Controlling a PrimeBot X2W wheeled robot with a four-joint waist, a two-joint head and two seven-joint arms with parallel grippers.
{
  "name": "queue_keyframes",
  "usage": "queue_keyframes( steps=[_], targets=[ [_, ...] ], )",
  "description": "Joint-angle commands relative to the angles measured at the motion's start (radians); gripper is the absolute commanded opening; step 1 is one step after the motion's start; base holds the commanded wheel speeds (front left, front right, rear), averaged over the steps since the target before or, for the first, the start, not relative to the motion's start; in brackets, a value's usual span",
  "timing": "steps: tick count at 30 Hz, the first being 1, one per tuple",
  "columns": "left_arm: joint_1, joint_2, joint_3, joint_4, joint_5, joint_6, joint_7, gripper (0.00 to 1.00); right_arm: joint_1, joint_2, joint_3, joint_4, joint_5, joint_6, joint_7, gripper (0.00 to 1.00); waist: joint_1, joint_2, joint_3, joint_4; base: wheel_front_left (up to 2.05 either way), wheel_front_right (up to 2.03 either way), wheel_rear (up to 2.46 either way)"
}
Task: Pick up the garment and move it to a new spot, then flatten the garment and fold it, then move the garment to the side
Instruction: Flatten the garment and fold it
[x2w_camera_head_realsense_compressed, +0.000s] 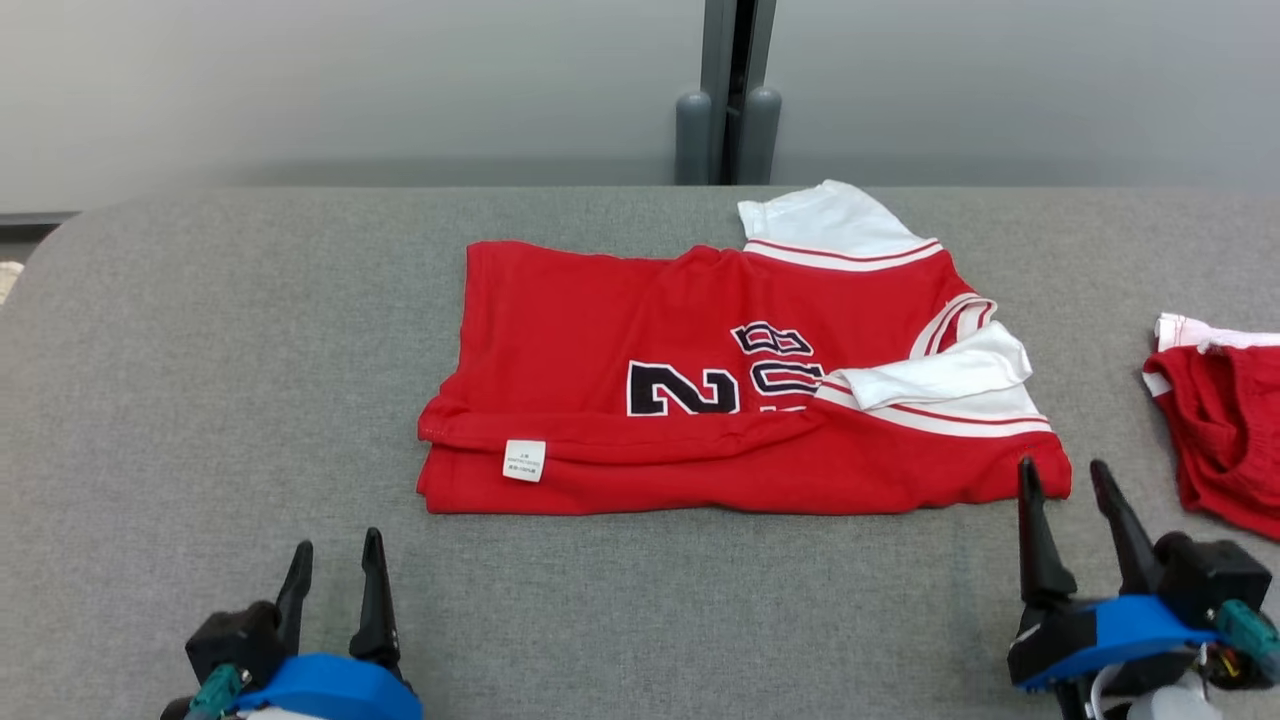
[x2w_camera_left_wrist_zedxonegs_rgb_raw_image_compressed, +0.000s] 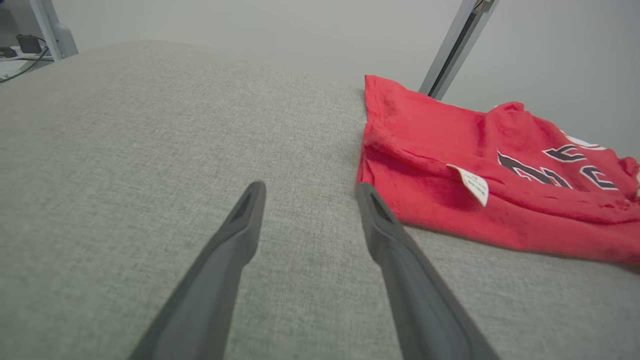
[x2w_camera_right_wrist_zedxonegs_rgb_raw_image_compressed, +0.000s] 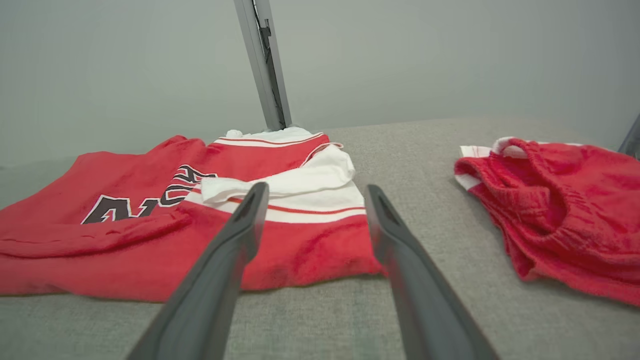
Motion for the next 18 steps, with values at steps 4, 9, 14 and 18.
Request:
queue_keyframes(
  steps=[4, 9, 14, 18],
  targets=[
    [0.081, -0.001, -0.016, -0.025, 0.015, 0.017, -0.004, 1.0, 0.081, -0.002, 0.026, 0.012, 0.021, 0.0, -0.003, 1.0, 0.0001, -0.0001, -0.056, -0.005, 0.0, 0.0, 0.0],
    [0.156, -0.001, -0.049, -0.039, 0.012, 0.028, -0.004, 1.0, 0.145, -0.002, 0.042, 0.02, 0.039, 0.0, -0.003, 1.0, 0.0001, -0.0001, -0.09, -0.004, 0.0, 0.0, 0.0],
    [0.174, -0.001, -0.076, -0.048, -0.01, 0.044, -0.004, 1.0, 0.169, -0.001, 0.049, 0.019, 0.045, 0.0, -0.003, 1.0, 0.0001, -0.0001, -0.097, -0.004, 0.0, 0.0, 0.0],
    [0.134, -0.001, -0.084, -0.052, -0.022, 0.05, -0.004, 1.0, 0.148, -0.001, 0.046, 0.013, 0.043, 0.0, -0.003, 1.0, 0.0001, -0.0001, -0.074, -0.007, 0.0, 0.0, 0.0]
  ],
)
